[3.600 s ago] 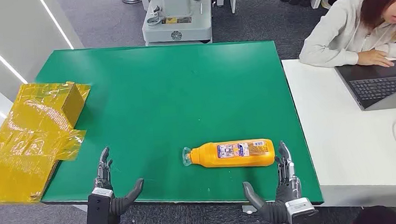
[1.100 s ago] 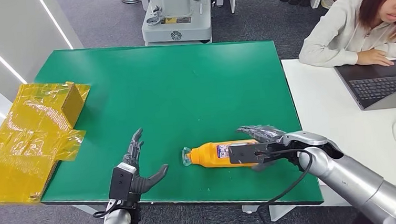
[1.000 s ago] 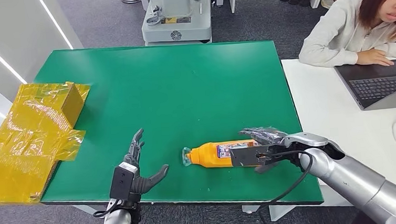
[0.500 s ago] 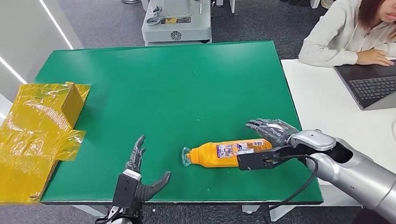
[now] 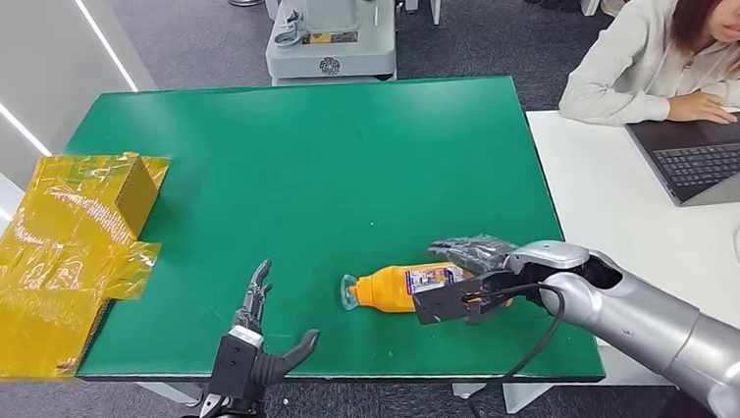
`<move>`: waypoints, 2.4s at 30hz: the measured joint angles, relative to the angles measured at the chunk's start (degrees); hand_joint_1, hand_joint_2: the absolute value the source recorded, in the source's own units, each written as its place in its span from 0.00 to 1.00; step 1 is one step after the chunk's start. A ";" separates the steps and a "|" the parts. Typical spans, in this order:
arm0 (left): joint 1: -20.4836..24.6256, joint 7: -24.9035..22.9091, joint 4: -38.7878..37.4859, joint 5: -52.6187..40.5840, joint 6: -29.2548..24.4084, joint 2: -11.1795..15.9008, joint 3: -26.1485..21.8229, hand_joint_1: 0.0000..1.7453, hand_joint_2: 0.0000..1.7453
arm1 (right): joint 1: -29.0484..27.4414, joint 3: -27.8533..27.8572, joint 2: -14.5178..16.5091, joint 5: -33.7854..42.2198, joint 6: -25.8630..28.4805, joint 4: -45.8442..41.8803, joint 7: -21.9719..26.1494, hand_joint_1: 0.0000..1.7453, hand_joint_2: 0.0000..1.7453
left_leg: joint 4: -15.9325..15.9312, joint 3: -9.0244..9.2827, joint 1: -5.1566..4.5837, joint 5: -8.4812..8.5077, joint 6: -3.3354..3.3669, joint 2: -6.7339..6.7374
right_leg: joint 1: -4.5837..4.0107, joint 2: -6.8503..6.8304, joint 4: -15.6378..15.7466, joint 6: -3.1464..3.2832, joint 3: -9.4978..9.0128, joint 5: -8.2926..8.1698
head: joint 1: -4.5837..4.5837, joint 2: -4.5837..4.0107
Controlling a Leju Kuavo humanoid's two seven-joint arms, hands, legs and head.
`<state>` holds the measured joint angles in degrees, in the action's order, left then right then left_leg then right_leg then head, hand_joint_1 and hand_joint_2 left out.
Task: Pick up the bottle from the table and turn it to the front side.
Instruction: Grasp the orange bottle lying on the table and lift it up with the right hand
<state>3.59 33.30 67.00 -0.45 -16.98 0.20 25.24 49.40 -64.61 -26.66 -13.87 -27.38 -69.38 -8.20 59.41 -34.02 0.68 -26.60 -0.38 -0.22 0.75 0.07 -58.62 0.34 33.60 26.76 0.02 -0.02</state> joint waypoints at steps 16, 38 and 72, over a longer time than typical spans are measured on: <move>-0.84 0.46 -0.01 2.86 -1.63 0.00 -0.02 0.00 1.00 | 4.90 -6.55 0.05 -0.34 -2.49 4.45 -0.28 0.00 1.00 | 0.01 0.01 0.00 0.00 0.00 0.00 | 0.00 0.00 0.02 0.00 0.01 0.00 | 0.02 0.00; -1.92 1.03 -0.32 3.51 -3.46 -1.38 -1.55 0.00 1.00 | 4.94 -11.89 -3.33 -15.38 5.40 0.89 0.63 0.00 1.00 | 0.01 0.01 -0.01 0.00 0.00 0.01 | 0.00 0.01 0.02 0.00 0.01 0.00 | 0.01 0.00; -3.56 -1.46 -0.20 0.45 -1.67 -3.04 -4.13 0.00 1.00 | -2.62 -7.63 -11.13 -13.31 0.27 -7.34 -2.57 0.99 1.00 | 0.02 0.03 -0.01 -0.02 0.01 -0.02 | 0.01 -0.02 0.06 -0.01 0.00 0.01 | 0.01 0.00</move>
<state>0.03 31.85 66.81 0.00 -18.65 -2.85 21.12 46.78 -72.24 -37.79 -27.18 -27.11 -76.72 -10.77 59.43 -33.99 0.66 -26.62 -0.37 -0.24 0.76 0.05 -58.56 0.33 33.60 26.77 0.03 -0.02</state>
